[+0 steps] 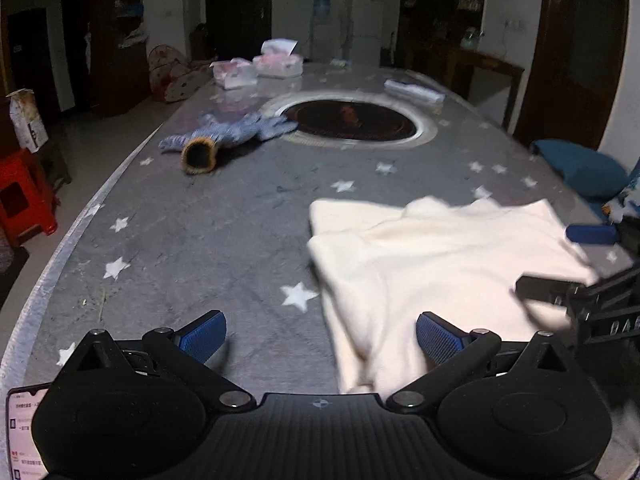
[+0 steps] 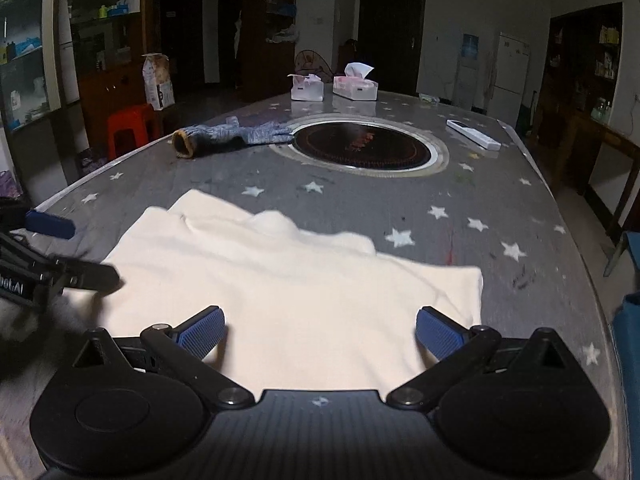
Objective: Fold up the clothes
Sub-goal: 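Position both open grippers over the side edge of the folded sweatshirt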
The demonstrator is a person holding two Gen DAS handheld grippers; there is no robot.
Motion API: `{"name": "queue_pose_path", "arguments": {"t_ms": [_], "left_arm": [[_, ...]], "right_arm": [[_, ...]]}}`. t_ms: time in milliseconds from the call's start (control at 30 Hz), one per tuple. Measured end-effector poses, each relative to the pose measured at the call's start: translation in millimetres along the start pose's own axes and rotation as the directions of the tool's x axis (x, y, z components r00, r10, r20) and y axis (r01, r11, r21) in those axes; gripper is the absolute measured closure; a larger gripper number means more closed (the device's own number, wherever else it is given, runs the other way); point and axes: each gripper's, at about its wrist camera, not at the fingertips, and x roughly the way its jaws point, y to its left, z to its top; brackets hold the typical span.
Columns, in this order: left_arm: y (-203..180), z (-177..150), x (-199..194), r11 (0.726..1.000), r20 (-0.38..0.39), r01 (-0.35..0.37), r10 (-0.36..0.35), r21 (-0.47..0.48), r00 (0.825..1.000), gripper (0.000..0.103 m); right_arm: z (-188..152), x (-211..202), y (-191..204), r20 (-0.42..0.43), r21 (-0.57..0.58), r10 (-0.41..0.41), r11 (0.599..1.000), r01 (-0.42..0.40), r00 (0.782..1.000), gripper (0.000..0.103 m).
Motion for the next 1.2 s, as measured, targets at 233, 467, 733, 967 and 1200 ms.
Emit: {"name": "queue_pose_path", "arguments": {"t_ms": [233,467,733,967,1200], "left_arm": [[10.9,-2.2,8.3,0.999,-0.035,0.022,-0.023,-0.044,0.999,0.000],[10.4,3.3,-0.2,0.999,-0.009,0.023,-0.024,-0.038,1.000,0.000],[15.2,0.2,8.2,0.999,-0.039,0.027,-0.029,-0.039,0.999,0.000],[14.5,0.7,8.6,0.999,-0.041,0.024,-0.025,-0.035,0.999,0.000],[12.7,0.7,10.1,0.999,-0.044,0.012,-0.013,-0.033,0.999,0.000]], "right_arm": [[4.0,22.4,-1.0,-0.044,0.000,0.010,1.000,-0.010,0.999,0.000],[26.0,31.2,-2.7,-0.044,-0.008,0.035,0.999,-0.035,0.998,0.000],[34.0,57.9,0.7,-0.095,-0.012,0.032,0.999,-0.033,0.995,0.000],[23.6,25.3,10.2,-0.059,-0.115,0.057,0.991,-0.063,0.997,0.000],[-3.1,5.7,28.6,-0.025,-0.196,0.036,0.980,-0.040,0.999,0.000]]}}
